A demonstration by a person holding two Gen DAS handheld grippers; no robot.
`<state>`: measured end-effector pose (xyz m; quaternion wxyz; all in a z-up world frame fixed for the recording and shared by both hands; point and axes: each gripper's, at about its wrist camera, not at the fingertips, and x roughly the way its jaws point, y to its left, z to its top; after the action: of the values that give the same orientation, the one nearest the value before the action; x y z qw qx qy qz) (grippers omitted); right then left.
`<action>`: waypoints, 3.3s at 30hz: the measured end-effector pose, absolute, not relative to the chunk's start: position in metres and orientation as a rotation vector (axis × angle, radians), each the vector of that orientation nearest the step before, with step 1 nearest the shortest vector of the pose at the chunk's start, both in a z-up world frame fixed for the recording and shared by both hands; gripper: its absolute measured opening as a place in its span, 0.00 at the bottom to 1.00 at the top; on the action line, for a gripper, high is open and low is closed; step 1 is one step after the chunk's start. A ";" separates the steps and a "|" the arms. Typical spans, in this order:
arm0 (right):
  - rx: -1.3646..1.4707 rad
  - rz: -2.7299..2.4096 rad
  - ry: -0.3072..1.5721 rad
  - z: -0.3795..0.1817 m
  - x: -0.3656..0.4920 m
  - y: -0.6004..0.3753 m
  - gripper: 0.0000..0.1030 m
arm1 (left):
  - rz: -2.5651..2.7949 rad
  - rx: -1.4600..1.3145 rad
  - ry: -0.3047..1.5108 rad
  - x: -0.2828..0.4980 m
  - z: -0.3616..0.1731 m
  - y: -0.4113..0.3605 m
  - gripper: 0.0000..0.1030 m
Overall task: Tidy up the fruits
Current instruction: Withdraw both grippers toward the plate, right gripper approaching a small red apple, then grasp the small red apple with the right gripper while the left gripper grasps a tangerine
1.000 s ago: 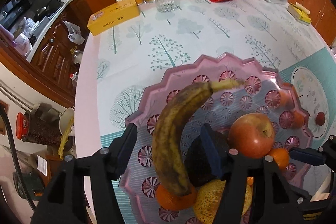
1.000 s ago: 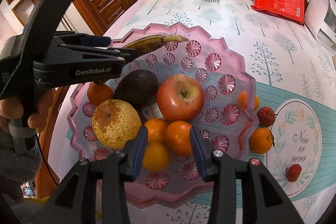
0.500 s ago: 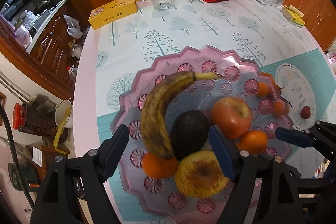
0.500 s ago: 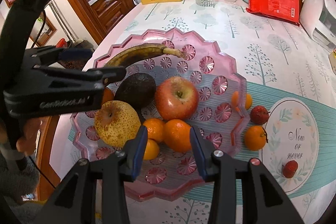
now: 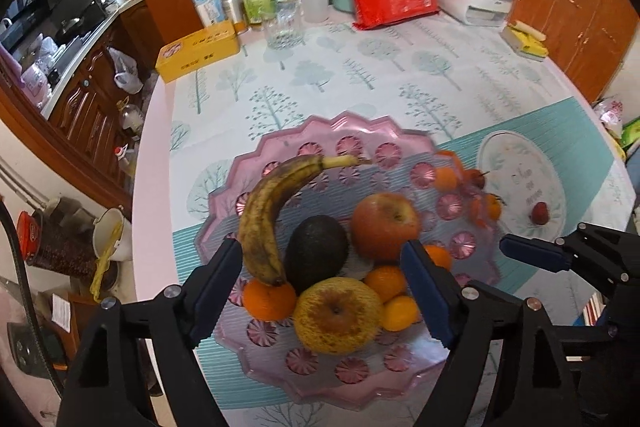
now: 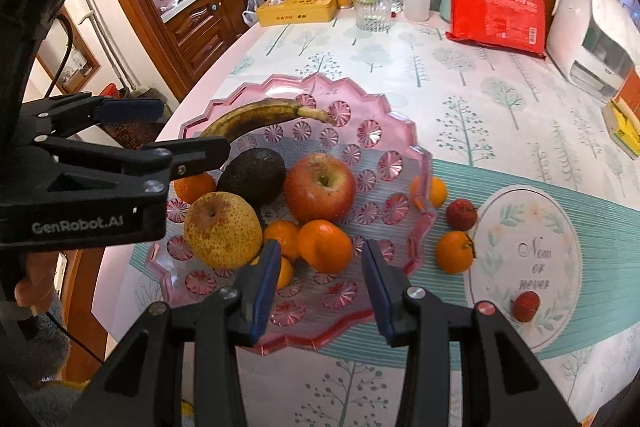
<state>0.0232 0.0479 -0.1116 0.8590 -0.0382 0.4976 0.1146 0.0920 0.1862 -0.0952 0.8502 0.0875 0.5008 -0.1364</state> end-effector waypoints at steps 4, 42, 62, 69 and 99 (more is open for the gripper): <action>-0.082 0.204 1.021 -0.102 0.014 0.040 0.41 | -0.331 0.189 1.037 0.083 -0.088 0.174 0.78; 0.055 -0.021 0.954 -0.072 -0.033 -0.133 0.41 | -0.455 0.204 1.001 0.044 -0.072 0.024 0.81; -0.214 0.467 1.129 -0.181 0.033 -0.158 0.41 | -0.075 -0.159 1.132 0.030 -0.177 -0.011 0.75; -0.211 0.497 1.177 -0.205 0.046 -0.151 0.38 | -0.016 -0.206 1.116 0.027 -0.188 -0.008 0.74; -0.224 0.450 1.131 -0.193 0.047 -0.178 0.33 | 0.333 -0.079 1.097 0.086 -0.233 -0.053 0.70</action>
<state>0.0469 -0.1782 -0.1925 0.8144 -0.1049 0.5303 0.2110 0.0856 -0.0529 -0.2333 0.8394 -0.0374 0.5189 0.1574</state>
